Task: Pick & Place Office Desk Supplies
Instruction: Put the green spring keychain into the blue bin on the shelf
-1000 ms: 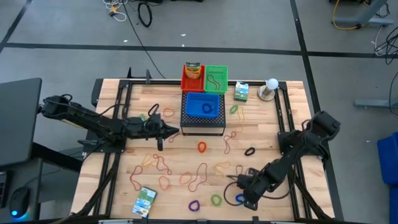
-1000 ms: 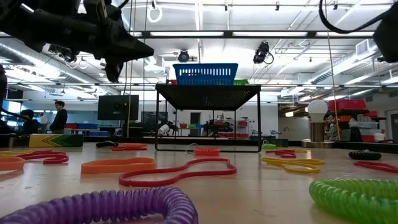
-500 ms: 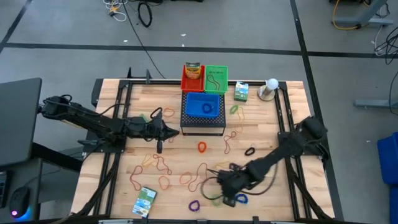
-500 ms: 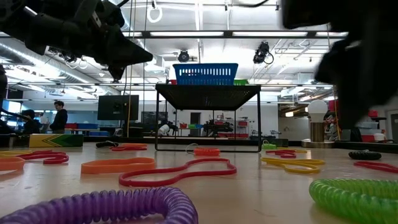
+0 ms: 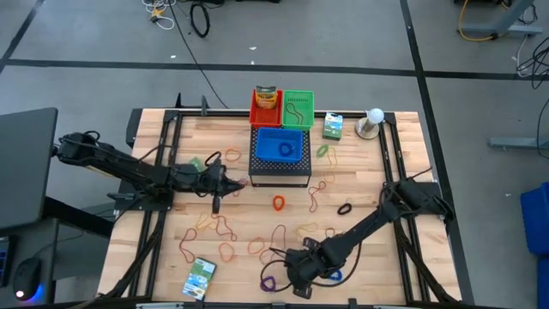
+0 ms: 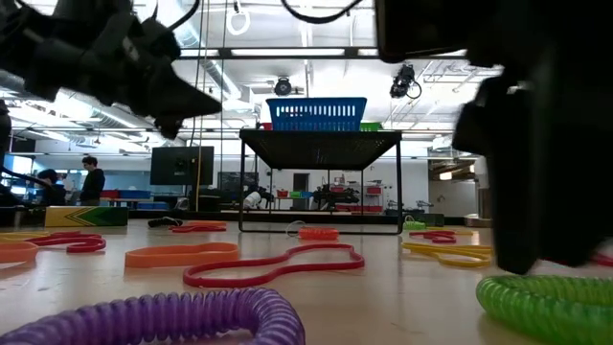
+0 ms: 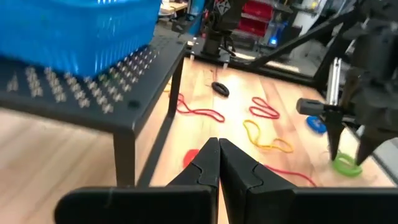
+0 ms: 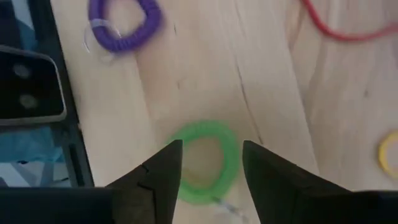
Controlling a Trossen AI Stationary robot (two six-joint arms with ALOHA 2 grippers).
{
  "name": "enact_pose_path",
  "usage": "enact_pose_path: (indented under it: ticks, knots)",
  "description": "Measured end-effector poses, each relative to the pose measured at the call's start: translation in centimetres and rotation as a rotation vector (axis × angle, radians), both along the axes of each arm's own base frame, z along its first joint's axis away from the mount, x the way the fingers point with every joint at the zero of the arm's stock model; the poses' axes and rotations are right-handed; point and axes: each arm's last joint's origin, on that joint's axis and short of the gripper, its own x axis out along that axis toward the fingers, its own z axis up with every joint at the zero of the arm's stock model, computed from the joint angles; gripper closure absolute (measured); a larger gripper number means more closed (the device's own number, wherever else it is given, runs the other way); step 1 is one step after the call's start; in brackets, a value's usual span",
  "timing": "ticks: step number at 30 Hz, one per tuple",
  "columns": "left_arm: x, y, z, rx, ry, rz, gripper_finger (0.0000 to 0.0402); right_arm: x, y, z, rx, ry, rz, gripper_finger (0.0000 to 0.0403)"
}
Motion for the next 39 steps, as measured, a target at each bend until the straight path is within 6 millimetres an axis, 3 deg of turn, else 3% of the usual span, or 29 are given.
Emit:
enact_pose_path:
  ticks: [8,17,23,25,29,34,39]
  knots:
    - [-1.8,0.2,-1.7,-0.108,-0.069,0.002,0.0395,-0.6,-0.7,-1.2,-0.019,0.025,-0.005,0.0277]
    - [-2.0,0.2,-1.6,-0.099,-0.092,0.003,0.0394,-0.3,-1.2,-1.3,0.013,0.047,-0.032,0.0355]
    - [-2.0,0.6,-2.5,-0.101,-0.012,0.048,0.0383,0.1,-1.9,-0.5,0.072,0.114,-0.102,0.0373]
    - [-2.0,0.7,-2.4,-0.065,-0.014,0.042,0.0386,0.4,-2.6,0.8,0.103,0.114,-0.161,0.0374]
    - [-2.0,0.9,-2.0,0.044,-0.043,0.059,0.0395,1.8,-5.1,6.4,0.183,-0.019,-0.246,0.0376]
    - [-2.0,1.8,-2.1,0.037,-0.037,0.114,0.0391,3.0,-10.8,12.5,0.151,-0.136,-0.396,0.0376]
    - [-2.0,1.9,-2.1,0.025,-0.036,0.125,0.0386,4.4,-17.6,18.4,0.038,-0.273,-0.507,0.0376]
